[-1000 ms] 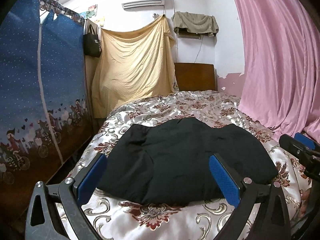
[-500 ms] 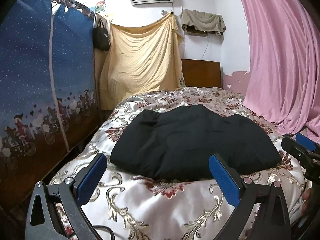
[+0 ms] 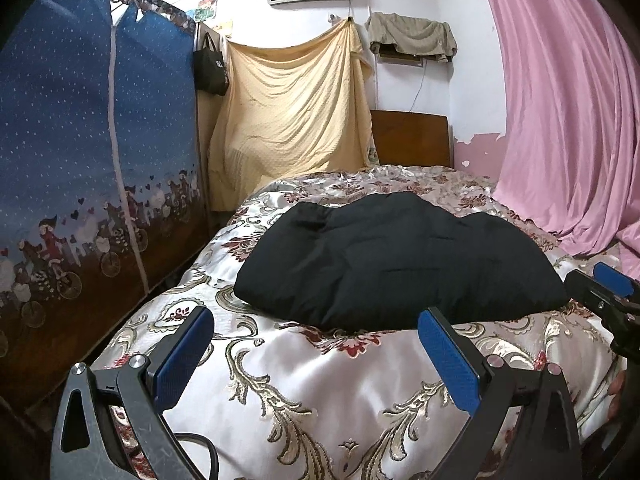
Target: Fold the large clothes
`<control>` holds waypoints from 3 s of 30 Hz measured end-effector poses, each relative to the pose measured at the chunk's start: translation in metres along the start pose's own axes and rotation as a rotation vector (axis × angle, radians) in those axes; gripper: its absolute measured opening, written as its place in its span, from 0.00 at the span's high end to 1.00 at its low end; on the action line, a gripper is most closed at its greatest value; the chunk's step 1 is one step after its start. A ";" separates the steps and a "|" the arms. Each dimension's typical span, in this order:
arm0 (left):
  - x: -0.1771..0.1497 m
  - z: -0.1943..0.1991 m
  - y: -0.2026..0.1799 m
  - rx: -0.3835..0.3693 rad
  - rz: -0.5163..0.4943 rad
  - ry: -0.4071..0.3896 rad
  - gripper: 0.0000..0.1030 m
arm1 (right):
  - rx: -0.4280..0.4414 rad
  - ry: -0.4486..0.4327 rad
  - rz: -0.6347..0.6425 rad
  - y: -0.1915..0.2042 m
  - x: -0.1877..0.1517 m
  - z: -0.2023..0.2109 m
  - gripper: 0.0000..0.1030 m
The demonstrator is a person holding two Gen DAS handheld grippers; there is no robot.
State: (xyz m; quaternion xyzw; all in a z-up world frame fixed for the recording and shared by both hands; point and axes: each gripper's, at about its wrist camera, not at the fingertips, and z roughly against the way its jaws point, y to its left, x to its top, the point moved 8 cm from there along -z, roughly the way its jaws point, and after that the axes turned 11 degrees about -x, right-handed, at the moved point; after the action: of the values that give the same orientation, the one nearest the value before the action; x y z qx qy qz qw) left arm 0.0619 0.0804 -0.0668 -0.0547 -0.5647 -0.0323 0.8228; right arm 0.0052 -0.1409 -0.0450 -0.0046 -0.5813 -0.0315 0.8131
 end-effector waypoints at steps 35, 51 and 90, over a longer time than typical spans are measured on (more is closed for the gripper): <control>-0.004 0.005 0.005 0.012 0.004 0.000 0.00 | 0.000 0.018 -0.008 -0.004 -0.007 -0.006 0.01; -0.005 0.005 0.006 0.013 0.002 0.000 0.00 | 0.000 0.017 -0.010 -0.003 -0.008 -0.006 0.01; -0.006 0.005 0.007 0.013 -0.002 -0.002 0.00 | -0.002 0.016 -0.011 -0.002 -0.009 -0.007 0.01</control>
State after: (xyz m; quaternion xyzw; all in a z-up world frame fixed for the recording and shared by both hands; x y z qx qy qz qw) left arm 0.0559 0.0878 -0.0705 -0.0490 -0.5658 -0.0294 0.8226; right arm 0.0084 -0.1423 -0.0557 -0.0017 -0.5746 -0.0367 0.8176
